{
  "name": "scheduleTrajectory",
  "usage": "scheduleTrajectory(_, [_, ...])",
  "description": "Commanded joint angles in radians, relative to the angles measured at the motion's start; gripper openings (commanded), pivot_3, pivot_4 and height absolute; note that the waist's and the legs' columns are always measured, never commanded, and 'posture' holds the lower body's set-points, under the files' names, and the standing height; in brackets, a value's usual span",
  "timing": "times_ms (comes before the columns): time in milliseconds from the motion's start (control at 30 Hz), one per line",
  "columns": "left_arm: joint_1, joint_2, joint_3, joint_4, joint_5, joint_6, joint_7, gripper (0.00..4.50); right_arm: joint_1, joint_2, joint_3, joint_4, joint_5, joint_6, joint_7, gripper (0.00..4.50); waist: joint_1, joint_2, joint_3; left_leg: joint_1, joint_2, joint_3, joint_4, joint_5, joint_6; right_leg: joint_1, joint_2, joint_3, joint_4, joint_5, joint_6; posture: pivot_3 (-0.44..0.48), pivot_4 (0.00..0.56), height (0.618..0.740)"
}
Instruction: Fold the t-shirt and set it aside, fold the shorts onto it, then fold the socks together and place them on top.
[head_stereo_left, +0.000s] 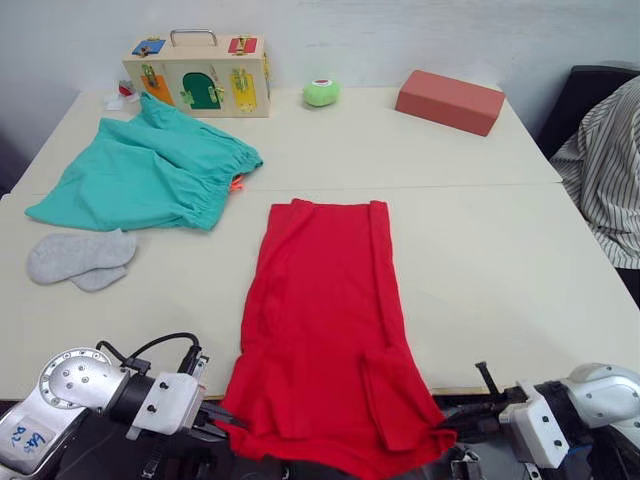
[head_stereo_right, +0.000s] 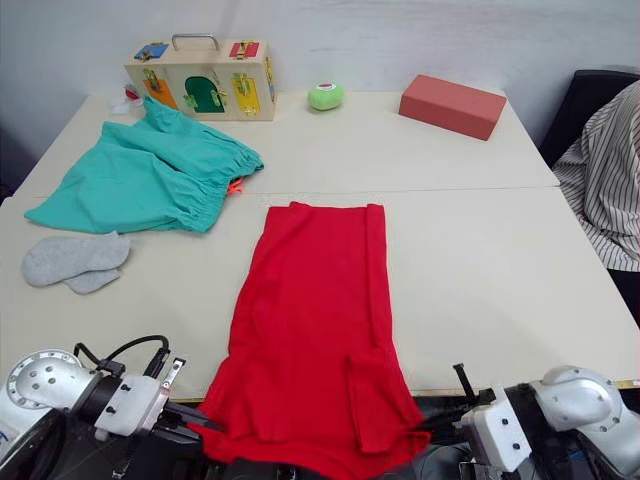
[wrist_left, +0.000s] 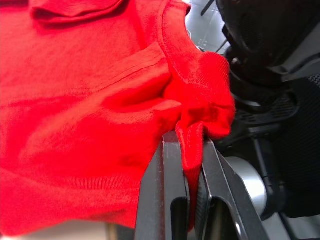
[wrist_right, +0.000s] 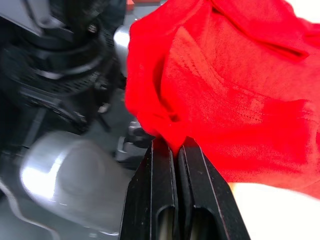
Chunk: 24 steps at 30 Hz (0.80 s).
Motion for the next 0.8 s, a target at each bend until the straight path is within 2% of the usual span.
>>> scheduleTrajectory(33, [0.016, 0.001, 0.047, -0.025, -0.032, 0.042, -0.005, 0.02, 0.01, -0.024, -0.07, -0.066, 0.077, 0.1, 0.029, 0.0, 0.0, 0.0, 0.0, 0.0, 0.0, 0.0, 0.0, 0.0, 0.0, 0.0, 0.0, 0.0, 0.0, 0.0, 0.0, 0.0, 0.15, 0.74])
scheduleTrajectory(200, [-0.035, 0.001, 0.127, 0.025, -0.182, 0.231, -0.003, 0.02, -0.067, -0.044, -0.183, -0.113, 0.285, 0.419, 0.024, 0.0, 0.0, -0.001, 0.001, 0.0, 0.0, 0.0, 0.0, 0.0, 0.0, 0.0, 0.0, 0.0, -0.001, 0.0, 0.0, 0.0, 0.15, 0.74])
scheduleTrajectory(333, [-0.252, -0.032, 0.125, 0.175, -0.257, 0.389, 0.016, 0.02, -0.299, 0.028, -0.192, -0.052, 0.407, 0.677, -0.02, 0.0, 0.0, -0.001, 0.001, 0.0, 0.0, -0.001, 0.0, 0.0, 0.0, 0.0, 0.0, 0.0, -0.001, 0.0, 0.0, 0.0, 0.15, 0.74])
scheduleTrajectory(433, [-0.48, -0.098, 0.098, 0.328, -0.264, 0.484, 0.048, 0.02, -0.472, 0.114, -0.18, 0.032, 0.405, 0.795, -0.039, 0.0, 0.0, -0.002, 0.001, -0.001, 0.0, -0.002, 0.0, 0.0, 0.0, 0.0, 0.001, 0.0, 0.0, 0.0, -0.001, 0.0, 0.15, 0.74])
scheduleTrajectory(533, [-0.733, -0.175, 0.071, 0.508, -0.235, 0.584, 0.107, 0.02, -0.666, 0.247, -0.16, 0.174, 0.344, 0.85, -0.092, 0.0, 0.0, -0.002, 0.001, -0.004, 0.0, -0.002, 0.003, 0.003, -0.005, -0.003, 0.001, -0.001, 0.004, 0.002, 0.0, 0.0, 0.15, 0.74])
scheduleTrajectory(700, [-1.006, -0.289, 0.026, 0.775, -0.13, 0.594, 0.155, 0.02, -0.915, 0.451, -0.138, 0.455, 0.188, 0.868, -0.197, 0.0, -0.008, -0.002, 0.001, -0.013, -0.001, 0.0, 0.009, 0.004, -0.005, -0.009, 0.0, -0.002, 0.005, 0.003, 0.002, 0.0, 0.15, 0.74])
scheduleTrajectory(800, [-1.102, -0.342, 0.0, 0.917, -0.048, 0.549, 0.171, 0.02, -1.019, 0.532, -0.139, 0.613, 0.107, 0.865, -0.23, 0.0, -0.012, -0.002, 0.001, -0.016, -0.001, 0.0, 0.012, 0.004, -0.005, -0.01, 0.001, -0.003, 0.006, 0.003, 0.002, 0.0, 0.15, 0.74])
